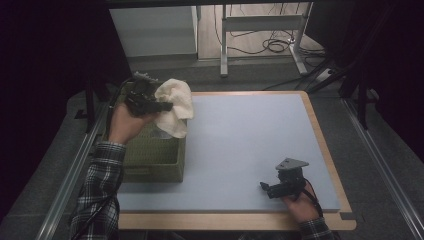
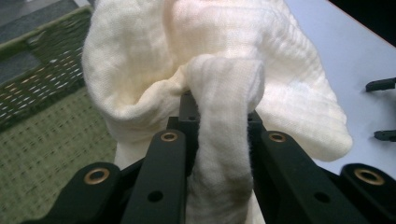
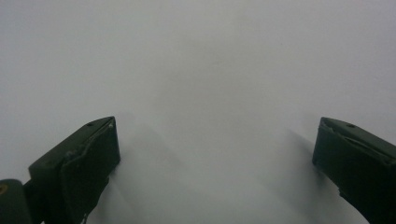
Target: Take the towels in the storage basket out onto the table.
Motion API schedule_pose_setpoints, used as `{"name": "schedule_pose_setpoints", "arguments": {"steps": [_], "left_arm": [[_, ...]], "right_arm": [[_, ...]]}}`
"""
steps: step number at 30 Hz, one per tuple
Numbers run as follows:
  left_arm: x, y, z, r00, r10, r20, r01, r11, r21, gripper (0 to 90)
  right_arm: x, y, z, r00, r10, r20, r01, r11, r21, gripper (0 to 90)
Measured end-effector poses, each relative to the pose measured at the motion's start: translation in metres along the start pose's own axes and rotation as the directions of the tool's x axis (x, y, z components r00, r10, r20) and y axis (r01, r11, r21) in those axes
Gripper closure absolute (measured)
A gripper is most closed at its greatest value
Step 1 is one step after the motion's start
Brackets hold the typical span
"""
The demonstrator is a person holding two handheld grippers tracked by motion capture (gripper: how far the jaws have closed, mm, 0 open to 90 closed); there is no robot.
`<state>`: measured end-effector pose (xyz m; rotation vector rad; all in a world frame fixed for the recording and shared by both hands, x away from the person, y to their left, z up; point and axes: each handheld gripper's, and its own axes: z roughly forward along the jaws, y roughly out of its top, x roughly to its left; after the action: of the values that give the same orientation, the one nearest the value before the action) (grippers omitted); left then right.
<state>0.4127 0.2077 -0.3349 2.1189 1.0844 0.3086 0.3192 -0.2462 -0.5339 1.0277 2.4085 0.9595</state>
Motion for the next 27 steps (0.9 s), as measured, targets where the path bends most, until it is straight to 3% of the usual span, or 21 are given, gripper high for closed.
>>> {"name": "schedule_pose_setpoints", "arguments": {"steps": [10,27], "left_arm": [[-0.024,0.016,0.029,0.9983,0.041,0.041,-0.042,0.9989,0.021,78.2],[-0.072,0.036,0.087,0.9886,0.113,0.100,-0.119,0.9913,0.057,77.9]], "right_arm": [[0.000,0.000,0.000,1.0000,0.000,-0.001,0.000,1.000,0.000,0.7],[0.000,0.000,0.000,1.0000,-0.004,-0.001,0.004,1.000,0.002,0.7]]}}
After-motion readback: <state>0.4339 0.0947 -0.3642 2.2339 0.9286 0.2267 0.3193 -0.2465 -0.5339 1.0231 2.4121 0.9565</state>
